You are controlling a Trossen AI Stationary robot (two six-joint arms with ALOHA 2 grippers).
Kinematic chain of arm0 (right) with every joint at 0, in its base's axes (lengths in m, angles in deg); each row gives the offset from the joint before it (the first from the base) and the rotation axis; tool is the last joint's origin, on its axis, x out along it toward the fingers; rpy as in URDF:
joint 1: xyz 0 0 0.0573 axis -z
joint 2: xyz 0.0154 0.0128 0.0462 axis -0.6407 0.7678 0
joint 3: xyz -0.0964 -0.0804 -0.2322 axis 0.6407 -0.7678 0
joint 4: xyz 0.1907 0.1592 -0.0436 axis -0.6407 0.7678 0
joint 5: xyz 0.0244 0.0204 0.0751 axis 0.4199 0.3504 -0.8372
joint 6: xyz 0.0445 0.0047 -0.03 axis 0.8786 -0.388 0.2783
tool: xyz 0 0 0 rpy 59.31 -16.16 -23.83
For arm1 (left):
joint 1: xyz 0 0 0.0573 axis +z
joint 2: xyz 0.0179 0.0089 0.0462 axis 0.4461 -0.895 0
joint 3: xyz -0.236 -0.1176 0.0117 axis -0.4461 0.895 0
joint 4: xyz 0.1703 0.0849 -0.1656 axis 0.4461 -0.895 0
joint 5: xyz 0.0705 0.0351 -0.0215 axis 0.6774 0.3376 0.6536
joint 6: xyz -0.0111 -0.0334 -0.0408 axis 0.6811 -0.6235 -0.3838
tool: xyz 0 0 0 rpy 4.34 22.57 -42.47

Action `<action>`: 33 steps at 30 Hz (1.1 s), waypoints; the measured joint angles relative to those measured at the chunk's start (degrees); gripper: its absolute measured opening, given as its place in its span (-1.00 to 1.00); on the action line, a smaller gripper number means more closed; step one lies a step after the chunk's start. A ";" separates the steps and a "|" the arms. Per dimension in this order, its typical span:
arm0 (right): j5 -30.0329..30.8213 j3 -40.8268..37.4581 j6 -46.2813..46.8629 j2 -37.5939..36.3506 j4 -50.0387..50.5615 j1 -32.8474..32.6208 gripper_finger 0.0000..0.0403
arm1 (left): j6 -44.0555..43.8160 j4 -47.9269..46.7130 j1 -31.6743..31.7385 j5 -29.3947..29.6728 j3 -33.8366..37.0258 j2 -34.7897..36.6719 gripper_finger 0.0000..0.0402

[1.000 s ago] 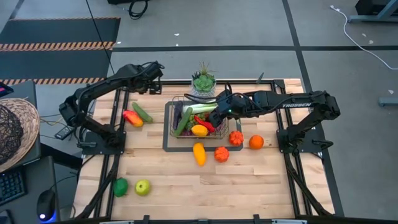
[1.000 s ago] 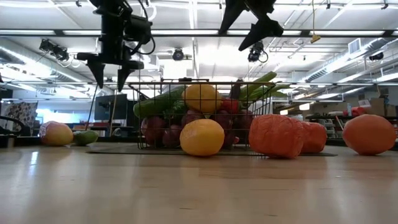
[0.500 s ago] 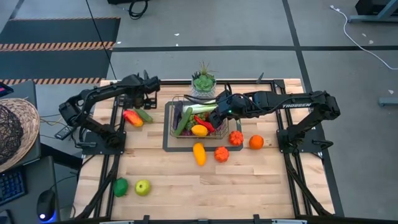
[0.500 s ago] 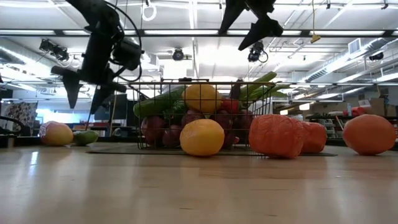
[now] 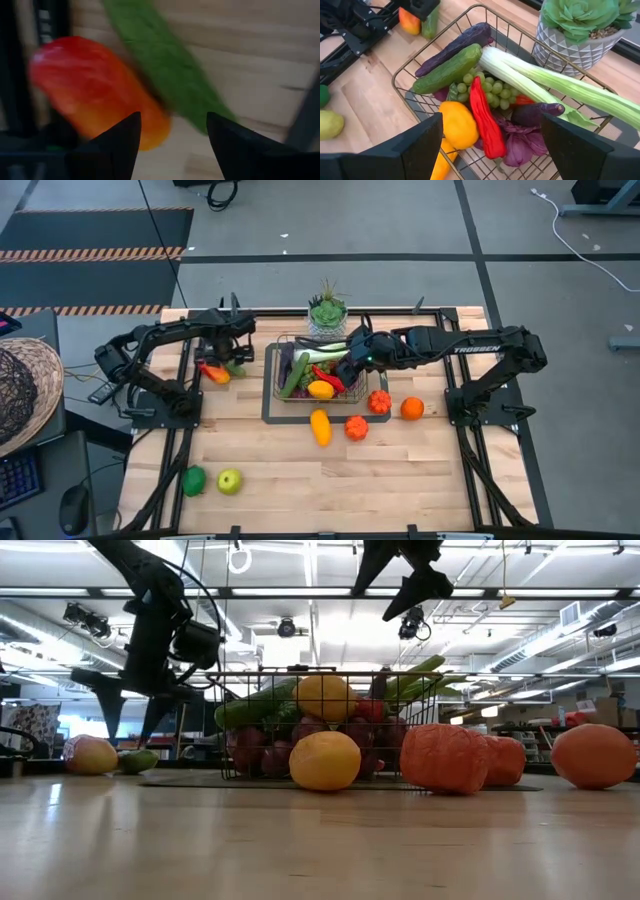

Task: Build produce basket
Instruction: Put the cucumber into the wire basket

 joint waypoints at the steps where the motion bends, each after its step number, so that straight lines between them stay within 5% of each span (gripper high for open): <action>1: -0.02 0.00 -0.23 0.00 0.00 0.00 0.66 | -0.40 0.87 0.00 -0.33 0.00 0.00 0.15; 21: -1.15 0.00 -0.37 0.00 0.02 -0.55 0.66 | -13.89 5.26 3.50 -1.00 -0.02 -0.04 -0.03; 33: -1.14 0.00 -0.37 0.00 0.02 -0.72 0.66 | -15.16 6.52 3.48 0.36 -0.04 -0.07 0.20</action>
